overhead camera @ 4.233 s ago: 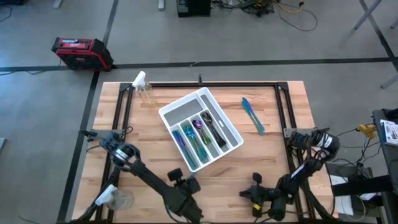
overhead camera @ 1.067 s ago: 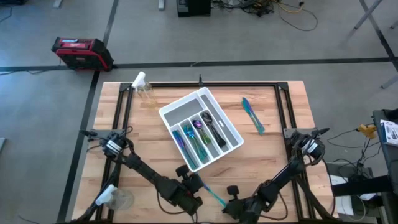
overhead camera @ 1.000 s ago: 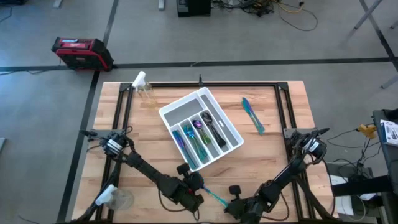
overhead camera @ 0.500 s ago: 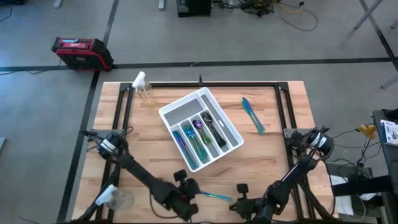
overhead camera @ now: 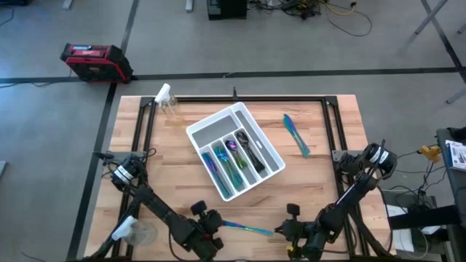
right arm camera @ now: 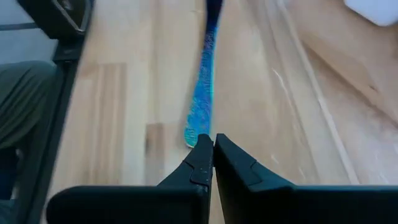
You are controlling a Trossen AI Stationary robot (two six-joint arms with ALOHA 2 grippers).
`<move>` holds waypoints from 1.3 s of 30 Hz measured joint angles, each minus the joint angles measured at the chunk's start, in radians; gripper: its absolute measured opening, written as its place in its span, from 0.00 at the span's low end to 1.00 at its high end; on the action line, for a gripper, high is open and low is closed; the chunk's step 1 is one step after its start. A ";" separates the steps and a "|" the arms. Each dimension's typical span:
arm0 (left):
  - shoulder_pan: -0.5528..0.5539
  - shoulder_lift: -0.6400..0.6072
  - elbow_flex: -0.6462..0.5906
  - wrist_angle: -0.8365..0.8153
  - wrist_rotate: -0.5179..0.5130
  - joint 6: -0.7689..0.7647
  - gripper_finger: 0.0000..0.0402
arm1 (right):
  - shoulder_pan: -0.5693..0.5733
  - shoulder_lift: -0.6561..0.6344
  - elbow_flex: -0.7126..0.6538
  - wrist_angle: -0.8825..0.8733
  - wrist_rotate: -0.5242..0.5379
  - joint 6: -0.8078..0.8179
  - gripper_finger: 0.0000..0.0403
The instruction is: Sort silverware
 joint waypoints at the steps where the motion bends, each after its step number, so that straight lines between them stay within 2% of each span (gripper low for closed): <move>1: 0.001 0.000 -0.015 0.015 -0.001 -0.006 0.00 | 0.007 0.000 -0.003 0.002 0.022 0.001 0.00; 5: -0.001 -0.004 -0.062 0.080 -0.017 -0.046 0.00 | 0.049 0.000 -0.007 0.009 0.118 0.019 0.06; 10: -0.016 -0.006 -0.109 0.148 -0.038 -0.099 0.00 | 0.090 0.038 -0.011 0.061 0.240 0.035 0.26; 15: -0.025 -0.005 -0.113 0.151 -0.036 -0.136 0.00 | 0.097 0.126 -0.017 0.201 0.277 -0.037 0.46; 20: -0.030 -0.003 -0.114 0.157 -0.041 -0.163 0.00 | 0.081 0.239 -0.018 0.334 0.333 -0.060 0.56; 23: -0.032 -0.002 -0.114 0.159 -0.045 -0.168 0.00 | 0.059 0.287 -0.017 0.391 0.351 -0.013 0.55; 28: -0.033 -0.002 -0.115 0.162 -0.044 -0.169 0.00 | 0.039 0.344 -0.016 0.476 0.359 -0.014 0.47; 39: -0.034 -0.001 -0.116 0.171 -0.054 -0.169 0.00 | -0.010 0.349 -0.037 0.476 0.293 -0.063 0.21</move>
